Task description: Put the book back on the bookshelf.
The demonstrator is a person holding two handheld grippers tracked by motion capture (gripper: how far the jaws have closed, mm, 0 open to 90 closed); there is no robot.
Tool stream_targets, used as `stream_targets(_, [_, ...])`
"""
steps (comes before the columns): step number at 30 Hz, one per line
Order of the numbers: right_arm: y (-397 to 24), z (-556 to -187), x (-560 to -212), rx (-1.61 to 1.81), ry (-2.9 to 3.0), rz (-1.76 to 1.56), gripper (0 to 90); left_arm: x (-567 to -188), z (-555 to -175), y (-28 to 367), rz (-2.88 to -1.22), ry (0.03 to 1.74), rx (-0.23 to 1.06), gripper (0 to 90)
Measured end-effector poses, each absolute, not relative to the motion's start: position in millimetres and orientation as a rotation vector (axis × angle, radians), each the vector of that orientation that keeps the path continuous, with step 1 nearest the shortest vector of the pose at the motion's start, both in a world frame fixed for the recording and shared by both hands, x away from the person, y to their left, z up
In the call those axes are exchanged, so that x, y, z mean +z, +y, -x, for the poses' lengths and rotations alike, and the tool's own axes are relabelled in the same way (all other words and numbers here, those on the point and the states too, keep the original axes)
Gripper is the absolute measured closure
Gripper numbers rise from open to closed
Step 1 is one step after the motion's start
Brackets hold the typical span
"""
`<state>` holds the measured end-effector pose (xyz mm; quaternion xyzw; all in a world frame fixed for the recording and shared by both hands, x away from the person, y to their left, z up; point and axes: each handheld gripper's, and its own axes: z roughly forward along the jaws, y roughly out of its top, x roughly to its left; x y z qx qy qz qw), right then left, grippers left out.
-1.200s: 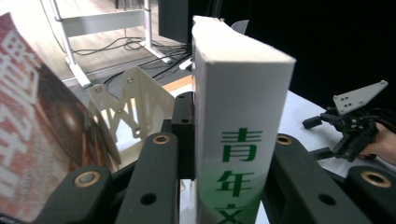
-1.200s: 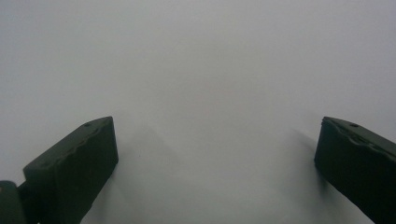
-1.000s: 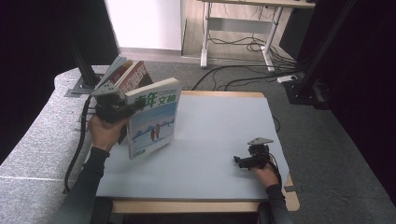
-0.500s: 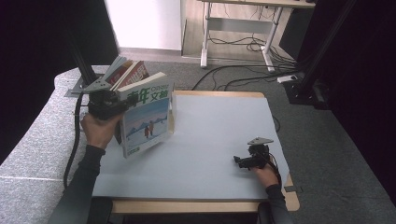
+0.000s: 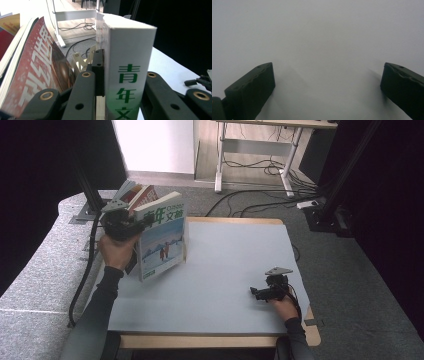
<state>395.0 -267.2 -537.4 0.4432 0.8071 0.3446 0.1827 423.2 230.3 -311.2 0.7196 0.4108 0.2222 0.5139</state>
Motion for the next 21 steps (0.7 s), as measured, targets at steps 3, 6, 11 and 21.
stream_targets(3, [-267.2,-394.9,-537.4,0.971,2.277,-1.251,0.0,-313.7,-429.9,227.5,-1.718,0.992,0.536,74.1])
stream_targets(6, [-267.2,-394.9,-537.4,0.971,2.277,-1.251,0.0,-317.1,-436.5,224.8,-1.706,0.993,0.538,74.1])
stream_targets(11, [-267.2,-395.0,-537.4,0.973,2.277,-1.251,0.0,-323.9,-446.6,218.1,-1.696,0.976,0.564,74.1])
stream_targets(21, [-267.1,-395.0,-537.6,0.973,2.274,-1.251,0.0,-342.5,-450.4,207.8,-1.701,0.929,0.573,73.9])
